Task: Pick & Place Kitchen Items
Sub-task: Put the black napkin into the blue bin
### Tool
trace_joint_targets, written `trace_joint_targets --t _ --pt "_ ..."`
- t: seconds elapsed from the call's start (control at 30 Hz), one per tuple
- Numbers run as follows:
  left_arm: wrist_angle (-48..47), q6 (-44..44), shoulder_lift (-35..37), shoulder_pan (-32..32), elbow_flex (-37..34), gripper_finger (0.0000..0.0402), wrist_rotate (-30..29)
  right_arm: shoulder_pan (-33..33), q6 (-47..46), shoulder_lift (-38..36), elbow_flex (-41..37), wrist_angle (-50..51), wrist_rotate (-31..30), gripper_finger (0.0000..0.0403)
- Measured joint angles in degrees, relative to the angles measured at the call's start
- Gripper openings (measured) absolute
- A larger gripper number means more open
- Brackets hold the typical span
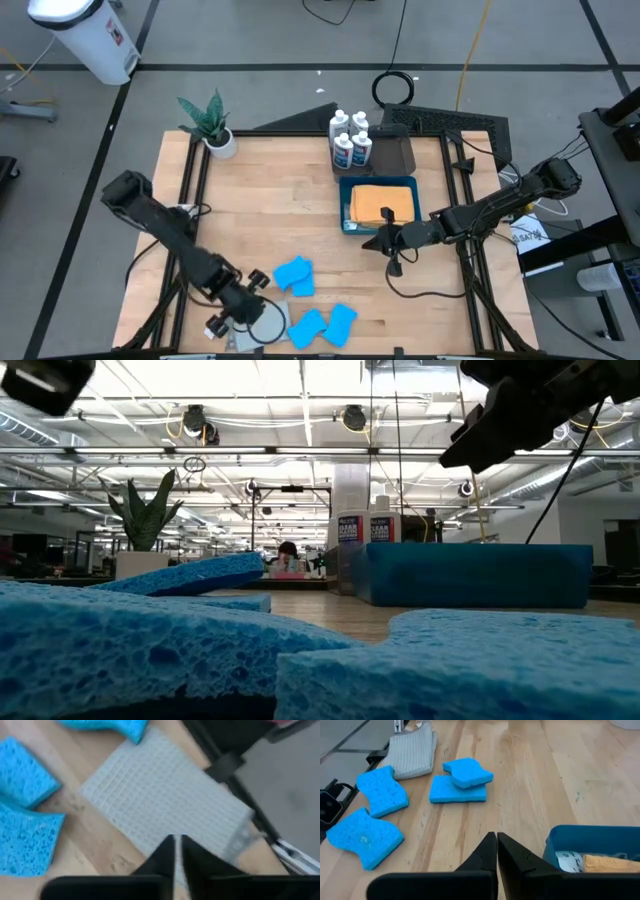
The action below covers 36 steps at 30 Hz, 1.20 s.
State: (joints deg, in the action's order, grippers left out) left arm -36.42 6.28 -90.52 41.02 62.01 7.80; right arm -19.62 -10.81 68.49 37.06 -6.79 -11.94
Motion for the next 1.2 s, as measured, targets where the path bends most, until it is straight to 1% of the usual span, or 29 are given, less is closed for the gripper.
trace_joint_targets --t 0.03,0.07,0.13,0.2,0.27,0.33,0.4,0.53,0.63,0.7,0.77,0.87,0.93,1.0,1.1,1.2 --pt "0.54 1.28 -0.94 0.23 -0.02 0.0015 -0.4 0.0 -0.01 0.0 0.0 -0.35 0.0 0.0" --pt "1.54 2.89 -1.93 0.38 -0.02 0.0011 -0.45 0.0 0.0 0.0 0.0 -0.79 0.02 0.0" --pt "4.49 4.86 -3.83 0.74 -0.02 0.0016 -0.6 0.0 0.01 0.0 0.0 -1.61 0.01 0.0" --pt "7.1 4.96 -5.9 1.23 -0.02 0.0017 -0.55 0.0 0.67 0.0 0.0 -2.34 0.02 0.0" --pt "8.57 5.24 -7.99 1.54 -0.02 0.0008 -0.51 0.0 1.4 0.0 0.02 -2.49 0.02 0.0" --pt "8.49 6.99 -9.82 1.48 -0.02 0.0004 -0.54 0.0 1.46 0.0 0.02 -2.47 0.02 0.0" --pt "8.26 9.19 -11.38 1.38 -0.02 0.0008 -1.48 0.0 1.46 0.0 0.02 -2.47 0.02 0.0" --pt "7.02 11.68 -14.46 1.36 0.08 0.0006 -0.89 0.0 1.46 0.0 0.02 -2.44 0.02 0.0" --pt "3.16 15.46 -15.15 0.82 0.32 0.0004 -0.37 0.0 1.46 0.0 0.04 -2.46 0.02 0.0" --pt "0.0 18.28 -15.18 0.58 0.49 0.0008 -1.4 0.0 1.46 0.0 0.04 -2.44 0.02 0.0" --pt "-4.59 19.37 -14.4 0.53 0.22 0.0006 -3.04 0.0 1.45 0.0 0.04 -2.44 0.02 0.0" --pt "-7.67 20.22 -13.26 0.74 0.16 0.0003 -3.58 0.0 1.27 0.0 0.04 -2.44 0.02 0.0" --pt "-11.5 21.44 -12.15 0.79 -0.09 0.0006 -4.12 0.0 1.27 0.0 0.04 -2.44 0.02 0.0" --pt "-15.06 22.56 -11.46 0.81 -0.22 0.0008 -5.74 0.0 1.27 0.0 0.04 -2.44 0.02 0.0" --pt "-20.53 24.11 -10.28 0.5 -0.24 0.0006 -10.0 0.0 1.26 0.0 0.04 -2.44 0.02 0.0" --pt "-23.22 24.26 -10.34 -0.86 -0.24 0.0004 -12.41 0.0 1.05 0.0 0.04 -2.44 0.01 0.0"
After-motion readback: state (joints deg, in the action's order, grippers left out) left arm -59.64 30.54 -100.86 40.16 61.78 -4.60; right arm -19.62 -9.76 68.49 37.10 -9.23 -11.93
